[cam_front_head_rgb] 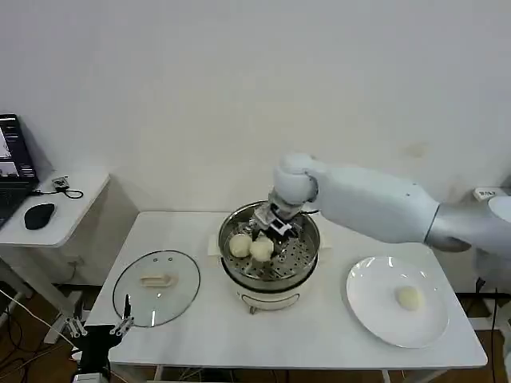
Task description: Take steamed baozi put them in steamer then cover it.
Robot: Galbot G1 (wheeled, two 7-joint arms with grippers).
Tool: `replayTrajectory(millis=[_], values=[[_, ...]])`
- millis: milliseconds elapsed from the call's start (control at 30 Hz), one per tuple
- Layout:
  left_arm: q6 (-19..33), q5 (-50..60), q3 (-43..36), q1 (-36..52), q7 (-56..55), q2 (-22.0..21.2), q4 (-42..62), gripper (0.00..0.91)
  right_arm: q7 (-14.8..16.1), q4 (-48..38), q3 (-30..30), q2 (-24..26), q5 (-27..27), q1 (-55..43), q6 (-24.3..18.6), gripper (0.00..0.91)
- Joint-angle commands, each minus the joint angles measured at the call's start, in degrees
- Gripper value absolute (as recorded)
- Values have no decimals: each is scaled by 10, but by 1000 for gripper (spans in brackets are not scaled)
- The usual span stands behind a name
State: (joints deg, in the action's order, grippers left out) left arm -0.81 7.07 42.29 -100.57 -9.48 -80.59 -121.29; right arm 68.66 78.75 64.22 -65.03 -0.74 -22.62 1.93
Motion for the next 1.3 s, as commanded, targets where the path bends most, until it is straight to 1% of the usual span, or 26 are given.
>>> replayTrajectory(millis=[33, 467, 500, 533, 833, 1033, 1200, 1233, 1300], values=[[1, -1, 1, 0, 0, 0, 2, 907, 8, 8, 7, -8, -12, 9, -22, 695], [2, -1, 0, 0, -1, -1, 4, 907, 21, 14, 10, 5, -11, 9, -32, 705], [2, -1, 0, 0, -1, -1, 4, 907, 22, 15, 11, 6, -11, 9, -33, 776], [2, -1, 0, 0, -1, -1, 4, 907, 22, 15, 11, 6, -11, 9, -35, 907], [2, -1, -1, 2, -1, 0, 5, 907, 6, 10, 1, 17, -10, 3, -43, 907], [2, -2, -3, 5, -1, 2, 8, 907, -16, 1, -34, 39, 6, -16, -21, 907], [2, -2, -5, 7, 0, 6, 8, 907, -27, -15, -62, 78, 18, -39, 3, 907], [2, -3, -5, 8, 0, 7, 8, 907, -35, -15, -65, 95, 27, -47, 19, 907], [1, -4, -4, 9, 0, 9, 8, 907, -37, -13, -66, 127, 32, -60, 33, 907]])
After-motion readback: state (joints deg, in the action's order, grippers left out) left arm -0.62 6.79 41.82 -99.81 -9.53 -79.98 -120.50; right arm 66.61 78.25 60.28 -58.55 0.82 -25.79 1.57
